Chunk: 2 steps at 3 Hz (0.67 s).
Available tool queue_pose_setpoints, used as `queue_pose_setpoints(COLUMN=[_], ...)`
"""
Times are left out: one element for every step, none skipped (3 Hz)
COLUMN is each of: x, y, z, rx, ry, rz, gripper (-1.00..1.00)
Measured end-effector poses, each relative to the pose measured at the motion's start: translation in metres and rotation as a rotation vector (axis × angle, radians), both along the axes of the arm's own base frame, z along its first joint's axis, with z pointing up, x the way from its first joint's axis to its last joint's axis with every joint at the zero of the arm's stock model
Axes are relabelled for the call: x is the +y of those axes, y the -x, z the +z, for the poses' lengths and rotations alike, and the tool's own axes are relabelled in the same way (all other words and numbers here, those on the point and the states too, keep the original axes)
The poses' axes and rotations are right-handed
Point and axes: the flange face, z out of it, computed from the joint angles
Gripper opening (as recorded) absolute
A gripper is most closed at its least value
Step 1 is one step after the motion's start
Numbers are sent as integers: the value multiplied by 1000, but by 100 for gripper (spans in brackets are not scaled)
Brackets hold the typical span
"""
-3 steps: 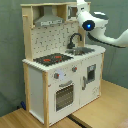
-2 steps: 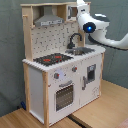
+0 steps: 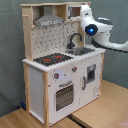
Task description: Play with the kitchen
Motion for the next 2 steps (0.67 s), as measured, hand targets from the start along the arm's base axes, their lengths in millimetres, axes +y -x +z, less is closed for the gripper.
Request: queue_pose_setpoints(x=[-11, -18], y=[10, 14], z=[-17, -35], rx=[33, 79], ry=[-77, -166], rz=[-33, -44], gripper=[100, 100])
